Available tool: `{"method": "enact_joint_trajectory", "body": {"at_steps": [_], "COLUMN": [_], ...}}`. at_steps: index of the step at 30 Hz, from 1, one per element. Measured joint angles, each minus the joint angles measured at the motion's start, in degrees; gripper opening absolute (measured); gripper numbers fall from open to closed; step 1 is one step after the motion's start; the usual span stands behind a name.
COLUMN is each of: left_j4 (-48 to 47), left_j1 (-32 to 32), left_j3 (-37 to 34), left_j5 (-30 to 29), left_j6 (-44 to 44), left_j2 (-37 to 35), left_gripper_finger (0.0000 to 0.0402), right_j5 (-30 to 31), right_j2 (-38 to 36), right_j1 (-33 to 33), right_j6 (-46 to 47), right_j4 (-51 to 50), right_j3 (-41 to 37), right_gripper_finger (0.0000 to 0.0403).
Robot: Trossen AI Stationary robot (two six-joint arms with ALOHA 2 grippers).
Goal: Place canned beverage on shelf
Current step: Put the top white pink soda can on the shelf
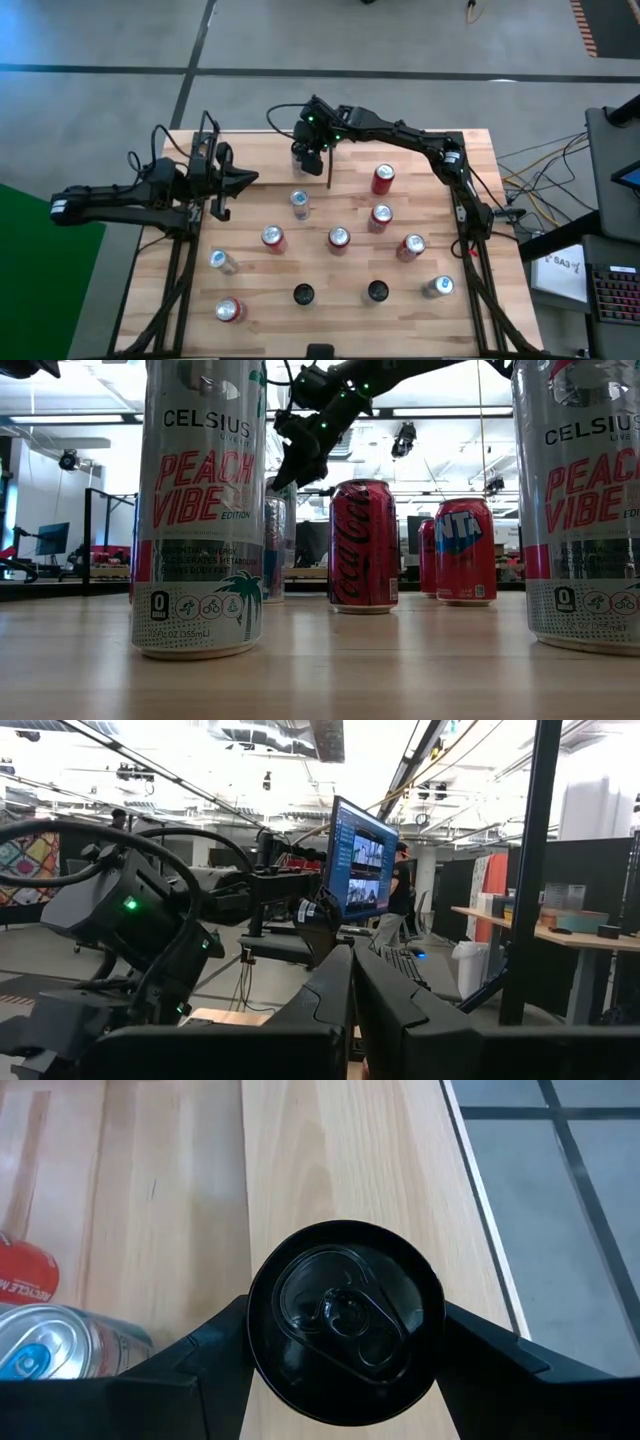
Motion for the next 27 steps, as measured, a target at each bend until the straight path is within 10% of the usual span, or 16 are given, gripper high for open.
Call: {"method": "enact_joint_trajectory", "body": {"at_steps": [27], "left_j4": [-0.32], "left_j1": [0.0], "left_j3": [0.0], "left_j5": [-0.04], "left_j6": [0.02], "left_j2": [0.0], "left_gripper_finger": [0.0], "right_j5": [-0.04], "right_j2": [-0.31], "right_j1": [0.0], "right_j6": [0.04], "right_j4": [1.43], "right_j3": [0.22], "right_gripper_finger": [0.0297]}}
